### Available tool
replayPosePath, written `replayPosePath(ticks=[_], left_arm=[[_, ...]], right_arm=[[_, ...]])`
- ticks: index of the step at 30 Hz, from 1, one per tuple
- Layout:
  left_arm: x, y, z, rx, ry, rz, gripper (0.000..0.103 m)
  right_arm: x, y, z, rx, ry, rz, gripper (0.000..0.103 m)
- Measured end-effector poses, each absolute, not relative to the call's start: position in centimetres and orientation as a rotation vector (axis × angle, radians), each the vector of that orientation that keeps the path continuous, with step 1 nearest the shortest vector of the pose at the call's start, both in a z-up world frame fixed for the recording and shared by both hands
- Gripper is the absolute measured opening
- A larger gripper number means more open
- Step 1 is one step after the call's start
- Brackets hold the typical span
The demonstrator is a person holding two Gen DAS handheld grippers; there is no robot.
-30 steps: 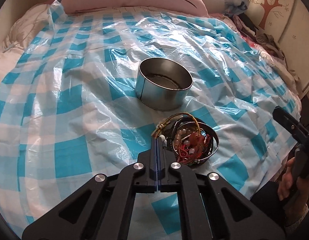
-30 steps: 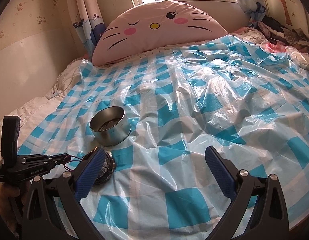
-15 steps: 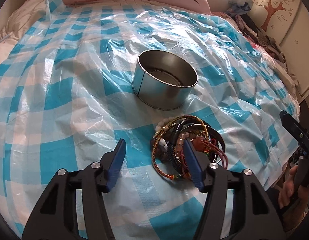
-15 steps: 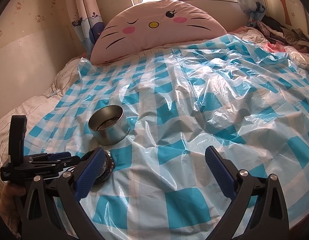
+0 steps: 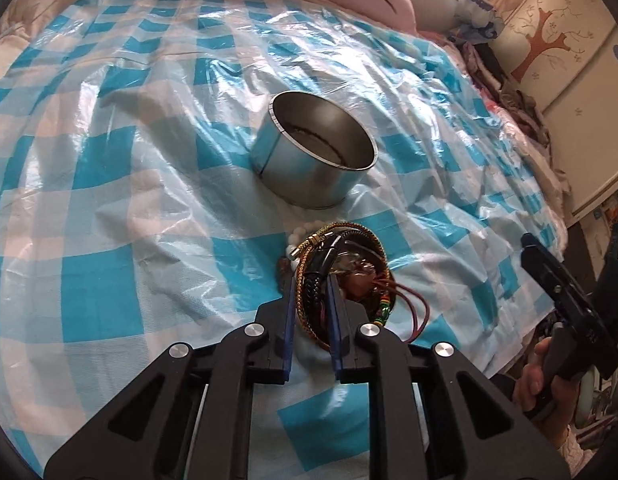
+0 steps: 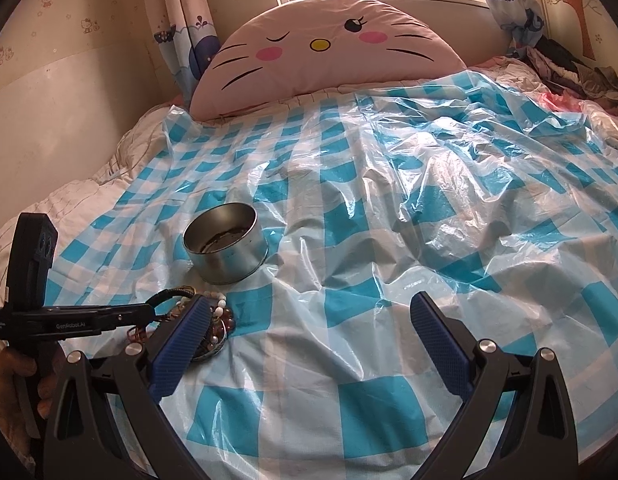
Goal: Organize jewelry
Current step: 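Lift the green-beaded braided bracelet out of the dish with the left tool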
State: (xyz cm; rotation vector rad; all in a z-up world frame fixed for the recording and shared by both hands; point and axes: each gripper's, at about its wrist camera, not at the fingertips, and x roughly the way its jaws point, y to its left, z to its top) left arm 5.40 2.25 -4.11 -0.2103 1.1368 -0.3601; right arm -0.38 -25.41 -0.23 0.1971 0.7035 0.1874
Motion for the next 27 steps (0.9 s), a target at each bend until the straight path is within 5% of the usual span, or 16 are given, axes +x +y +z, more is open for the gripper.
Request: replayPosePath(ticks=[18, 20, 22, 24, 26, 27], left_arm=[[5.6, 4.8, -4.0, -0.320, 1.135, -0.351, 0.002], [6.3, 5.0, -4.8, -0.373, 1.153, -0.360, 0.010], [6.7, 5.1, -5.2, -0.412, 1.149, -0.363, 0.039], [7.1, 5.2, -5.7, -0.459, 1.146, -0.366, 0.044], [7.3, 5.0, -6.0, -0.479, 1.162, -0.384, 0.038], [7.3, 4.7, -5.9, -0.459, 1.160, -0.390, 0.016]], right_arm=[[-0.4, -25.5, -0.1, 0.199, 0.711, 0.182, 0.096], [-0.5, -25.5, 0.0, 0.198, 0.711, 0.182, 0.096], [-0.5, -25.5, -0.1, 0.197, 0.711, 0.182, 0.096], [-0.5, -25.5, -0.1, 0.196, 0.711, 0.183, 0.096], [-0.5, -25.6, 0.0, 0.195, 0.711, 0.183, 0.096], [-0.4, -25.5, 0.0, 0.198, 0.711, 0.183, 0.096]])
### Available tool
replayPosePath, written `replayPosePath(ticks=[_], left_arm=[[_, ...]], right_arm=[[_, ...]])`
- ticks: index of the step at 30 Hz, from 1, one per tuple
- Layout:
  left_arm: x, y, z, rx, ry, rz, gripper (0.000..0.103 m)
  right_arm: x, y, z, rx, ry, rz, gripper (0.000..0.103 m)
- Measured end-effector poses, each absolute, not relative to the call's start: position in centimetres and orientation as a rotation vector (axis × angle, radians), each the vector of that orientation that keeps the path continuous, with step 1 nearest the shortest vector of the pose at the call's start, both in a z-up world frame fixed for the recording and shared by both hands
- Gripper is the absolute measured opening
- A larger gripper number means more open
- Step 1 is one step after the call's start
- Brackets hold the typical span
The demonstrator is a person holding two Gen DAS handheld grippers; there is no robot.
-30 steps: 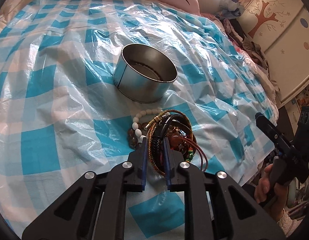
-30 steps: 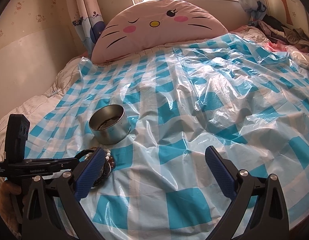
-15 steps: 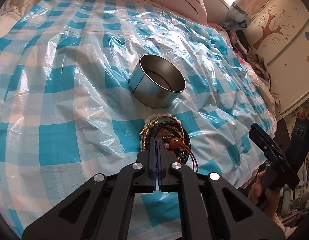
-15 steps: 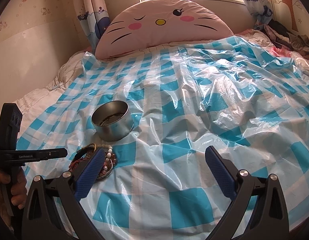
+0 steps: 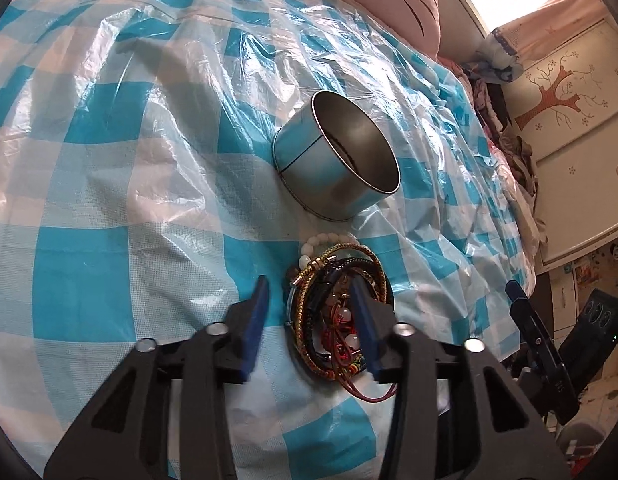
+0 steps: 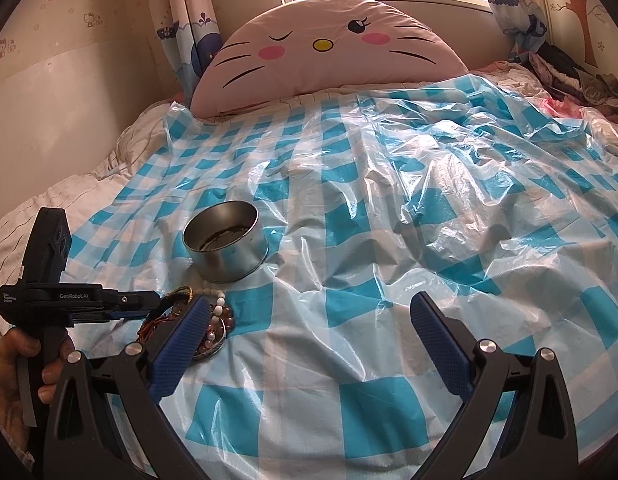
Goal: Organize jewelry
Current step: 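Lift the green-beaded braided bracelet out of the dish with the left tool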
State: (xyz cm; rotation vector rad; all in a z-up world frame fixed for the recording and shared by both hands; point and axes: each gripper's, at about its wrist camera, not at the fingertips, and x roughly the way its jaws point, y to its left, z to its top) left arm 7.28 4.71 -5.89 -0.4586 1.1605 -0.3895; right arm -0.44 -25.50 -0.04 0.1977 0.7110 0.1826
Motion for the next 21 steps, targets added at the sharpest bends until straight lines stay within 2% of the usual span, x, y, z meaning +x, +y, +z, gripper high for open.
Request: replayPosePath(ticks=[2, 8, 13, 21], left_arm=[[7.1, 4.3, -5.3, -0.425, 1.142, -0.402, 0.004], [5.7, 4.3, -2.5, -0.430, 1.039, -0.494, 0.003], [3.8, 4.8, 1.5, -0.493, 0.847, -0.666, 0.003], [3.0, 8.9, 2.9, -0.674, 0.718, -0.673, 0.003]], right_arm=[[-0.5, -25.5, 0.0, 0.202, 0.713, 0.182, 0.096], [-0.3, -25.5, 0.0, 0.200, 0.714, 0.182, 0.096], [-0.4, -25.5, 0.0, 0.202, 0.713, 0.182, 0.096], [-0.1, -23.9, -0.1, 0.145, 0.735, 0.288, 0.096]])
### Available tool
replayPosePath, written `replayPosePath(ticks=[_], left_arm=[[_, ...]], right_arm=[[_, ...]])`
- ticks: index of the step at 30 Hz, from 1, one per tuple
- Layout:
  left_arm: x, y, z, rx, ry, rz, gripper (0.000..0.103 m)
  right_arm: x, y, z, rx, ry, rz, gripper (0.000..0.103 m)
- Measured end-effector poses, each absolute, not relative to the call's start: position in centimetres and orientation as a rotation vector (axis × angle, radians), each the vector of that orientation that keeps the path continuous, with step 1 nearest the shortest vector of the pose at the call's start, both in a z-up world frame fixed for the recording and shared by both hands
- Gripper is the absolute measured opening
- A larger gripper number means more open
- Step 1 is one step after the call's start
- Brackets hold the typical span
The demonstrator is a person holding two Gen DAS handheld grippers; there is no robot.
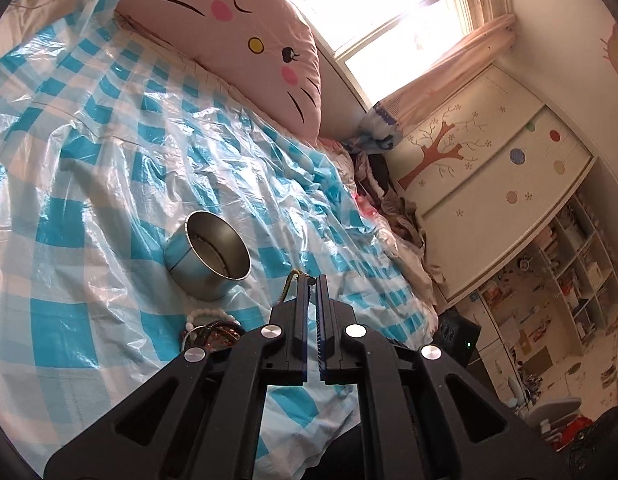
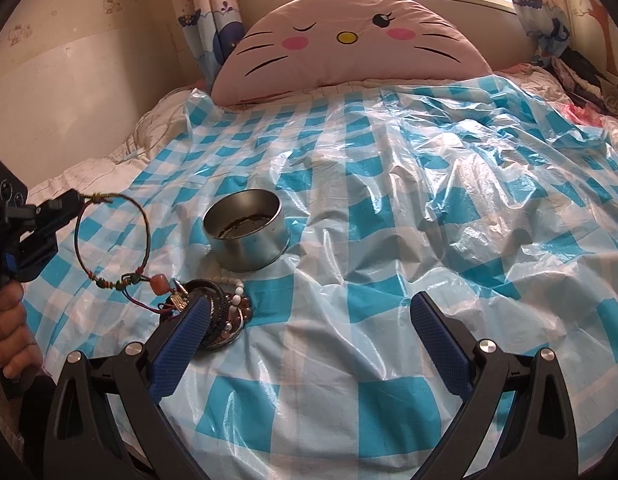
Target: Organize jewelry
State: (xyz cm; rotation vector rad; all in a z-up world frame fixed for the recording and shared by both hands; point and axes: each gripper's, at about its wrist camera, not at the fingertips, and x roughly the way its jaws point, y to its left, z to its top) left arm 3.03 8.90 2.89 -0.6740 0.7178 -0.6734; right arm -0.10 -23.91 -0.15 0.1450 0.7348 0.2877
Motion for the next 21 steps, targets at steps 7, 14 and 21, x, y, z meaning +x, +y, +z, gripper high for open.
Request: replayPosePath(ticks=[7, 14, 21], left_arm=[[4.0, 11.8, 0.9, -0.720, 0.769, -0.499, 0.003], [4.1, 12.8, 0.6, -0.749, 0.754, -0.474, 0.003], [3.8, 14.1, 0.7, -0.778, 0.723, -0.441, 0.003]], right_arm=[[0.1, -19.0, -0.7, -0.034, 0.793, 0.487, 0.096], [-0.3, -12.7, -0.8, -0.202, 0.762, 0.654, 0.096], [3.5, -6.8, -1.9, -0.328, 0.774, 0.732, 0.096]])
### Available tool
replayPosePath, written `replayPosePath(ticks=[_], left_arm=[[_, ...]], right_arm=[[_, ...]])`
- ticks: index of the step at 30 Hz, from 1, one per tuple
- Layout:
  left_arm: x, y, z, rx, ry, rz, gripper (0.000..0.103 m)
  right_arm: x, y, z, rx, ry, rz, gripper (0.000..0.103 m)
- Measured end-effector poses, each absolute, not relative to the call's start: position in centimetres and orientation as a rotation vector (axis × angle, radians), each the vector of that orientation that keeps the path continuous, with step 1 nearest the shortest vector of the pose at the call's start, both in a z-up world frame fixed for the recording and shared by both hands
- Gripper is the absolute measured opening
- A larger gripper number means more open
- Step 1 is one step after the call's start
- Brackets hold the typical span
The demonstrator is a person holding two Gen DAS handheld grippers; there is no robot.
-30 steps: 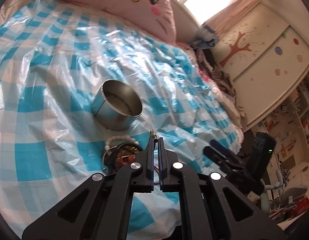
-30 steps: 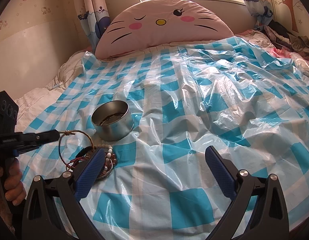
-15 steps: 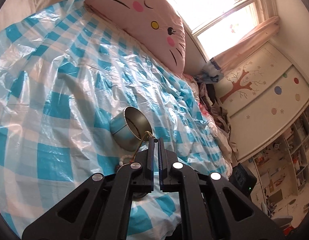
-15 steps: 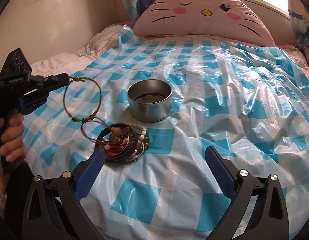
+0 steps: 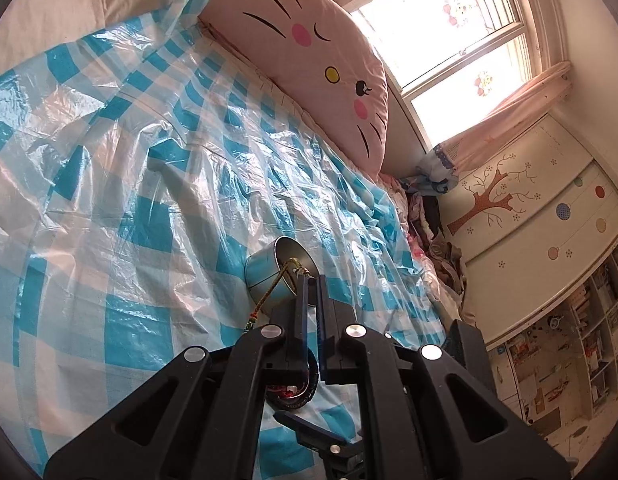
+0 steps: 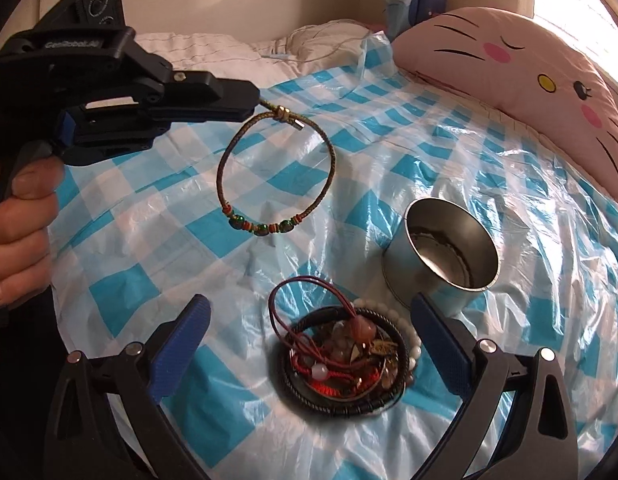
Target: Organize jewelry
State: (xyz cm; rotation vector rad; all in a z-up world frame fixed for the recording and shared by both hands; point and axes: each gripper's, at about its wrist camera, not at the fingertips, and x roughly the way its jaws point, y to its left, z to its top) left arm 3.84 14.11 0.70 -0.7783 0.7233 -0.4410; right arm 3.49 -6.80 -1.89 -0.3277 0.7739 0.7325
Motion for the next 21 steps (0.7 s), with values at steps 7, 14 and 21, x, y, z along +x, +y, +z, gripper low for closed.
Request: replayPosePath(ticks=[7, 14, 21], left_arm=[[4.0, 14.5, 0.6, -0.784, 0.722, -0.439, 0.003], [4.1, 13.4, 0.6, -0.735, 0.736, -0.438, 0.004], [4.3, 12.3, 0.7, -0.703, 0.741, -0.434, 0.004]], right_arm=[[7.1, -6.0, -4.0, -0.366, 0.877, 0.822, 0.023], [7.8, -10.5, -3.5, -0.006, 0.871, 0.857, 0.006], [6.5, -15.1, -1.5, 0.288, 0.787, 0.884, 0.005]])
